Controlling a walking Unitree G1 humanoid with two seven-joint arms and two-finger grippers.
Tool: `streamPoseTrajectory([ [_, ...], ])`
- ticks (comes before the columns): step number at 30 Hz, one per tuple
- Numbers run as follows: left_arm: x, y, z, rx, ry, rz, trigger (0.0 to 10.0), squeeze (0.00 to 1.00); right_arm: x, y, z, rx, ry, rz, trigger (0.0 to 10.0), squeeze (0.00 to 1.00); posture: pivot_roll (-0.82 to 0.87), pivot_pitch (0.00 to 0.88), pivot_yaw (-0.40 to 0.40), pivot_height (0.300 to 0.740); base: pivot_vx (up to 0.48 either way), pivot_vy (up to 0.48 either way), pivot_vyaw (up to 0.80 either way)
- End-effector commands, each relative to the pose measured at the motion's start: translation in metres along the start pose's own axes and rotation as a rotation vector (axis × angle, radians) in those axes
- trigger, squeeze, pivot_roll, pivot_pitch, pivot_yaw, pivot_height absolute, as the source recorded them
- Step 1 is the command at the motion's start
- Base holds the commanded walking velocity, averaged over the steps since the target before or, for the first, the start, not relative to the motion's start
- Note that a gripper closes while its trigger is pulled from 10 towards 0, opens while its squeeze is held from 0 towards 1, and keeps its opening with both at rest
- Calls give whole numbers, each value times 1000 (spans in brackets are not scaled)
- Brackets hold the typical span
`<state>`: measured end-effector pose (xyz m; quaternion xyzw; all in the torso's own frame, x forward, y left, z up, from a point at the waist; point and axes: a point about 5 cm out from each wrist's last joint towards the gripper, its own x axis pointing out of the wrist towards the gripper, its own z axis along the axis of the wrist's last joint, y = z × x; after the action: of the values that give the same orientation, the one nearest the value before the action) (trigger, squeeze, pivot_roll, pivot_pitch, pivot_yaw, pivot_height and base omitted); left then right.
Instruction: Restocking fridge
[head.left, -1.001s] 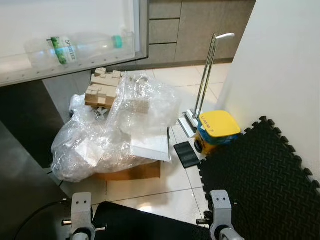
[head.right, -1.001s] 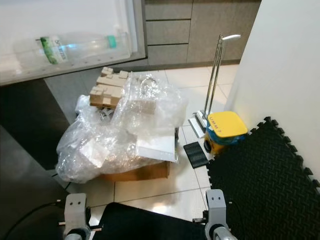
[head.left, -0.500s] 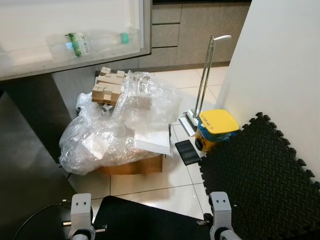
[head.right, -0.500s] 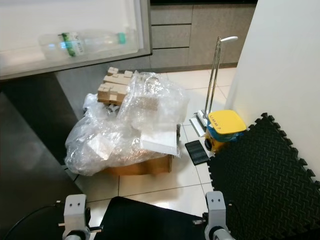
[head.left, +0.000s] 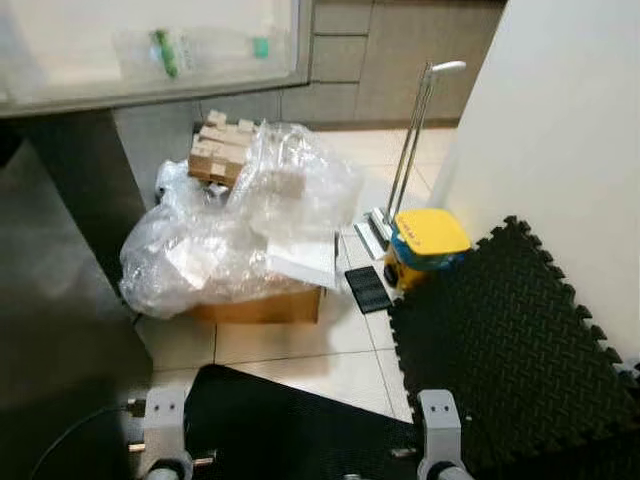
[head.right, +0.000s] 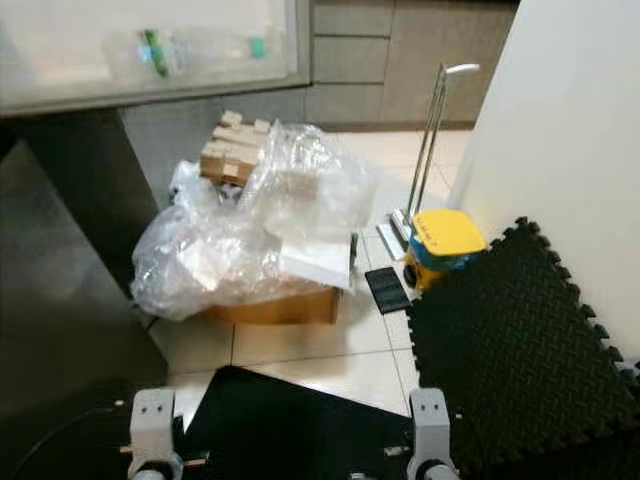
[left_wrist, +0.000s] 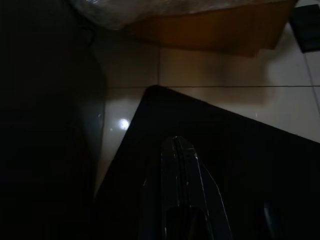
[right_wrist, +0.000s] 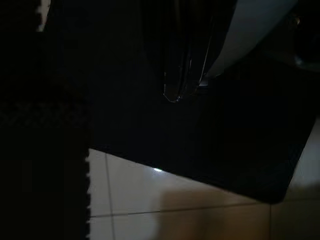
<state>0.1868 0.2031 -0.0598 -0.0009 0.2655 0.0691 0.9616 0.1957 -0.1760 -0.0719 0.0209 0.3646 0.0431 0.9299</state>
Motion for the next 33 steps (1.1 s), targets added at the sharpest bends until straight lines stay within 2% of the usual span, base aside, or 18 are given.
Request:
streamPoseTrajectory([
  [1, -2, 3, -4, 9, 18, 9, 10000, 0, 0, -1, 1, -5, -2, 2, 10000, 0, -74, 96, -29, 740, 0, 0, 0],
  [20, -2, -1, -6, 31, 37, -2, 10000, 0, 2, 0, 5, -20, -3, 19, 10000, 0, -69, 88, -44, 740, 0, 0, 0],
  [33, -1, -2, -4, 34, 33, -5, 10000, 0, 3, 2, 7, -26, -4, 27, 10000, 0, -58, 84, -46, 740, 270, 0, 0],
])
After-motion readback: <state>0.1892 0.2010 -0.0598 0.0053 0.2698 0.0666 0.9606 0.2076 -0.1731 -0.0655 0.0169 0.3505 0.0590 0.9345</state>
